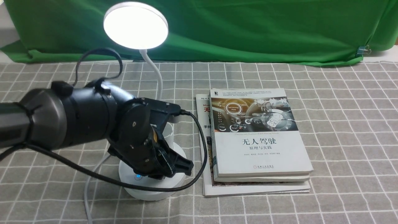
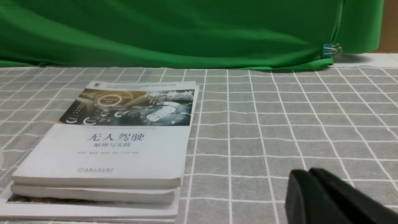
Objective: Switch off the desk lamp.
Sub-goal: Use the left arm to press the button switch on the lamp holder
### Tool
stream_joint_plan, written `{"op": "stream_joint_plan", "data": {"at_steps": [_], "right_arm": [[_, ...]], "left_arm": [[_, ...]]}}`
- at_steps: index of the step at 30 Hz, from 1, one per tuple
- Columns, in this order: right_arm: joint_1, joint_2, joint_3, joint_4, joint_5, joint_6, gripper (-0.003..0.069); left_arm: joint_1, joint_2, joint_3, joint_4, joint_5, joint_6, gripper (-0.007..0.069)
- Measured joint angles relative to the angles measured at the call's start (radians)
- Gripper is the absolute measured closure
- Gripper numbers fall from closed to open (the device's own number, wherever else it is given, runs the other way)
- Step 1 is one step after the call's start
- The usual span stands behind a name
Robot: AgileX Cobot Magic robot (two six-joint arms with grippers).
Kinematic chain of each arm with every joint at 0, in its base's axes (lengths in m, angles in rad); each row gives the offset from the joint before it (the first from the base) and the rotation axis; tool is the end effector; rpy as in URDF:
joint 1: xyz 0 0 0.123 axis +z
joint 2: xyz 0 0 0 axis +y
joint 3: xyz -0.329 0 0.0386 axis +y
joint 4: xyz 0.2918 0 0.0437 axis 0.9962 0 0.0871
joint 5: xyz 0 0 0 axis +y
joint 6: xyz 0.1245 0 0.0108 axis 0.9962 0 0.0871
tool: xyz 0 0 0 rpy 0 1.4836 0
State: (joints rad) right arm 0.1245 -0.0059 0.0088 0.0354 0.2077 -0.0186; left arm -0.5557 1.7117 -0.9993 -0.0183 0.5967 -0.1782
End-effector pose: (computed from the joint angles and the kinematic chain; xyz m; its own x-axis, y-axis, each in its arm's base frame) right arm 0.0859 0.0117 0.1871 -0.1241 0.0006 -0.9923 -0.1294 0.9915 0.0168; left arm 0.3191 -0.1997 0.1682 -0.8854 0.3236 -0.3337 0.3672 0.9271 -0.0752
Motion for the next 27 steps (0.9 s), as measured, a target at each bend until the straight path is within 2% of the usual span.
{"op": "stream_joint_plan", "data": {"at_steps": [5,19,27], "right_arm": [[0.0,0.0,0.0,0.0,0.0,0.0,0.0622],[0.0,0.0,0.0,0.0,0.0,0.0,0.0622],[0.0,0.0,0.0,0.0,0.0,0.0,0.0622]], "left_arm": [[0.0,0.022,0.002,0.008,-0.064,0.0,0.0626],[0.0,-0.101,0.019,0.01,-0.068,0.001,0.0626],[0.0,-0.076,0.02,0.004,-0.036,0.002,0.0626]]}}
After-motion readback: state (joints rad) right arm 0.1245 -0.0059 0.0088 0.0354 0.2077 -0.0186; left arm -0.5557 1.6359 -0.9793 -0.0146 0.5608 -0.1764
